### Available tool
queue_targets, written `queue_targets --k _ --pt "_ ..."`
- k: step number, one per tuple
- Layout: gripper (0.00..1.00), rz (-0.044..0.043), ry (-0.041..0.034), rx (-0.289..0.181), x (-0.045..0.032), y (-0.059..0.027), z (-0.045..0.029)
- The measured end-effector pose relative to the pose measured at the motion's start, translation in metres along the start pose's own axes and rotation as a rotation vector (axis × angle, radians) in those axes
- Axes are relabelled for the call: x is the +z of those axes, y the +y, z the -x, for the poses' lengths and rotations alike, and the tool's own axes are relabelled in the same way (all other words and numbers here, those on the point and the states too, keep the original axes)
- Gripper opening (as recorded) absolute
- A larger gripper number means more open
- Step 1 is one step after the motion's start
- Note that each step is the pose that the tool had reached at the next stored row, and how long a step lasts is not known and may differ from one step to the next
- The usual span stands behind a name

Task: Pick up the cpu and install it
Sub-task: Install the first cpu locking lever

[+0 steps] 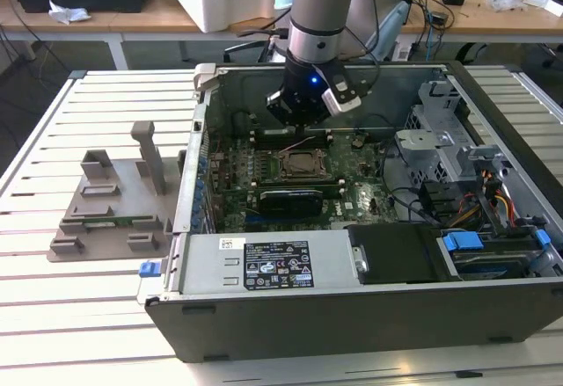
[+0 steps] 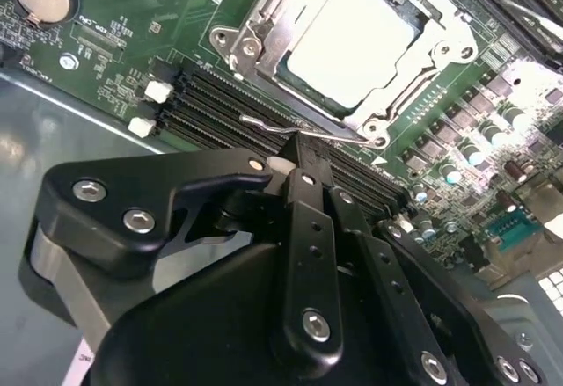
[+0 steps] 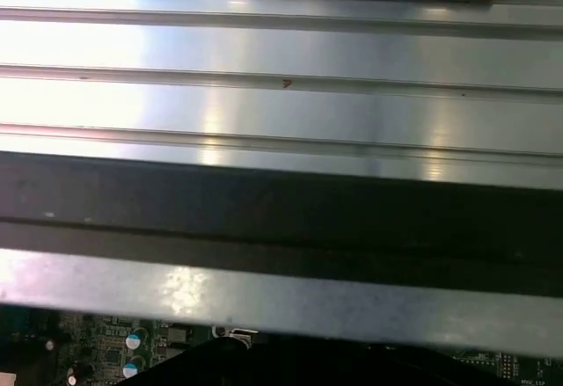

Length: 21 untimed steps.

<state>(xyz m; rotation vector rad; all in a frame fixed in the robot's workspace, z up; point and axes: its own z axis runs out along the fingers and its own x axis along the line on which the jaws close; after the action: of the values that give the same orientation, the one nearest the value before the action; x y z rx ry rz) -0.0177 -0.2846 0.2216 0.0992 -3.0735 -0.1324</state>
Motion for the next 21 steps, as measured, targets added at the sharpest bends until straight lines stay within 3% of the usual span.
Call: queue_targets --k 3,6,9,21 --pt "0.11 -0.0002 0.0022 0.0 0.0028 -0.0006 0.004" --pt "0.11 -0.0002 0.0067 0.001 0.0066 -0.0016 0.0141" --pt "0.11 0.0 0.0085 0.001 0.0095 -0.0023 0.0176" --pt "0.11 -0.0004 0.0104 0.001 0.0152 -0.0101 0.0224"
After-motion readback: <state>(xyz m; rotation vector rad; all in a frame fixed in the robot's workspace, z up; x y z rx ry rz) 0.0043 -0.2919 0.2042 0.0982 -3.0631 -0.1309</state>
